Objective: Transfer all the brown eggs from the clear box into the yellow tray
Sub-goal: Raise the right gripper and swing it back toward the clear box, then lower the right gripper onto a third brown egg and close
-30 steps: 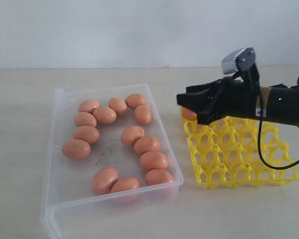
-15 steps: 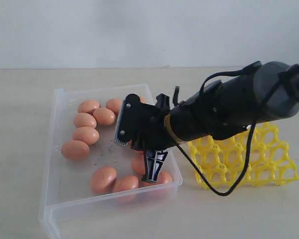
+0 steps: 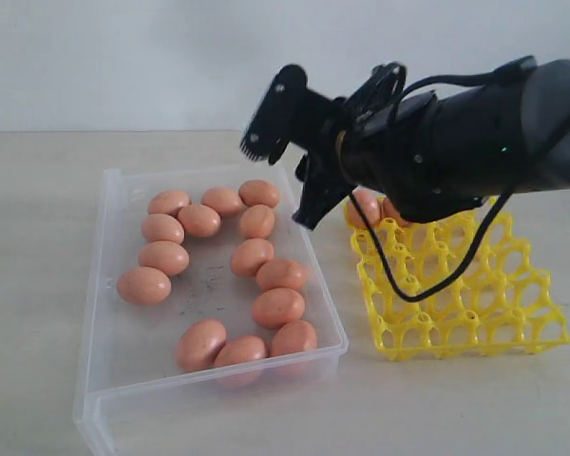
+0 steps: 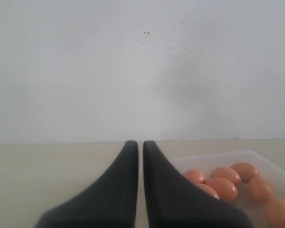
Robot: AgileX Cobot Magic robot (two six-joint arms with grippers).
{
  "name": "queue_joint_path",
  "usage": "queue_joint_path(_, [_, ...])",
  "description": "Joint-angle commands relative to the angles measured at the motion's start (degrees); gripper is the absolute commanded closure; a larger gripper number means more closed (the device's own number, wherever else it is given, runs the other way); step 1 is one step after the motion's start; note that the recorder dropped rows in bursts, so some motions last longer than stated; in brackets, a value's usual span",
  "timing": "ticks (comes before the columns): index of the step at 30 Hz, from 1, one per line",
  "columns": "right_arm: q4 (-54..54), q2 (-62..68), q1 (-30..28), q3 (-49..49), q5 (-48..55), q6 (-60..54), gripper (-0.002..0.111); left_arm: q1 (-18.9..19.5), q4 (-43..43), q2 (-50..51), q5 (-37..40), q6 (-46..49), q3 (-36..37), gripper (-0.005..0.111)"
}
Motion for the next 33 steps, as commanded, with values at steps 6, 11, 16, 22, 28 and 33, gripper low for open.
queue_joint_path(6, [14.56,-8.05,-3.57,-0.34,-2.66,-4.22,0.096,-0.16,-0.26,0.23,-0.9,0.26,-0.13,0.103])
queue_joint_path(11, [34.47,-7.92,-6.68,-0.34,-8.01,-18.79,0.108,-0.16,-0.26,0.23,-0.9,0.26,-0.13,0.103])
queue_joint_path(16, [75.13,-7.92,-4.22,-0.34,-2.08,-72.2,0.108,-0.16,-0.26,0.23,-0.9,0.26,-0.13,0.103])
queue_joint_path(22, [102.77,-7.92,-3.49,-0.34,18.95,-111.06,0.108,-0.16,-0.26,0.23,-0.9,0.26,-0.13,0.103])
queue_joint_path(28, [104.76,-7.92,-3.35,-0.34,12.34,-117.93,0.108,-0.16,-0.26,0.23,-0.9,0.26,-0.13,0.103])
queue_joint_path(33, [113.21,-6.89,-3.35,-0.34,7.85,-123.23,0.076,-0.16,-0.26,0.23,-0.9,0.26,-0.13,0.103])
